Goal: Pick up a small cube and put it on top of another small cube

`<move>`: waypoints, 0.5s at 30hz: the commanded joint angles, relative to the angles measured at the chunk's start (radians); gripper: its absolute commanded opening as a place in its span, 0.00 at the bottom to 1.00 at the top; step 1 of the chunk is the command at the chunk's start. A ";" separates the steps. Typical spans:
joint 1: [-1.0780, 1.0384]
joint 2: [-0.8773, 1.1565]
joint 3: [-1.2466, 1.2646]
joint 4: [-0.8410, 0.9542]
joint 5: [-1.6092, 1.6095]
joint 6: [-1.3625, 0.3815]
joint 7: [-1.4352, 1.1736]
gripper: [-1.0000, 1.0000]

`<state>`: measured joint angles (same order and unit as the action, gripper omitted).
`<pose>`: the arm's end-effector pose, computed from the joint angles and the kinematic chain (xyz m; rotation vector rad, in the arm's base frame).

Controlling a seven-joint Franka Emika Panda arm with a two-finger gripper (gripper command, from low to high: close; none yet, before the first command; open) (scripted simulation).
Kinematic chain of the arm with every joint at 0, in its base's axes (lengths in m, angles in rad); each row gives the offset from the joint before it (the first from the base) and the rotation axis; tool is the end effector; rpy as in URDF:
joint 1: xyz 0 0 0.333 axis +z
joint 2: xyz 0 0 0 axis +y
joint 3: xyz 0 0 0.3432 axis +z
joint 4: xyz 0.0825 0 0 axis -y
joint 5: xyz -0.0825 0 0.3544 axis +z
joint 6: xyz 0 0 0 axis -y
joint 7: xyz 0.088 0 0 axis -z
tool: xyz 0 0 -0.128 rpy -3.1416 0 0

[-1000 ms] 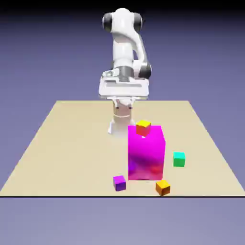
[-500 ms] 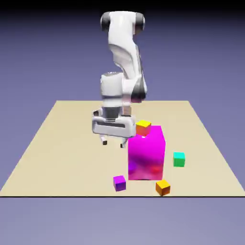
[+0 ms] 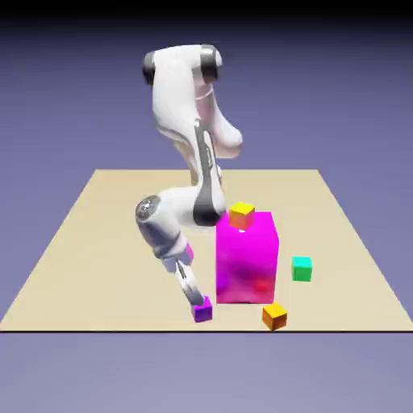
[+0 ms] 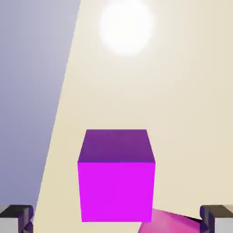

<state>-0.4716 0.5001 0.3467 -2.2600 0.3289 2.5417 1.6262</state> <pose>0.5057 -0.0564 0.1674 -1.5323 2.5722 0.5655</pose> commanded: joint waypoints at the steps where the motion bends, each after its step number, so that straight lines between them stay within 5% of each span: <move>1: 0.009 0.036 -0.002 0.001 -0.001 0.036 -0.002 0.50; 2: 0.013 0.050 -0.003 0.002 -0.001 0.049 -0.003 0.50; 3: 0.013 0.050 -0.003 0.002 -0.001 0.049 -0.003 0.00; 9: -0.006 -0.117 0.021 -0.009 -0.009 -0.117 -0.007 0.00; 15: 0.127 -0.164 0.236 0.080 -0.209 -0.107 -0.142 0.00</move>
<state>-0.3444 0.3365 0.5828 -2.1798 0.1214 2.4355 1.4830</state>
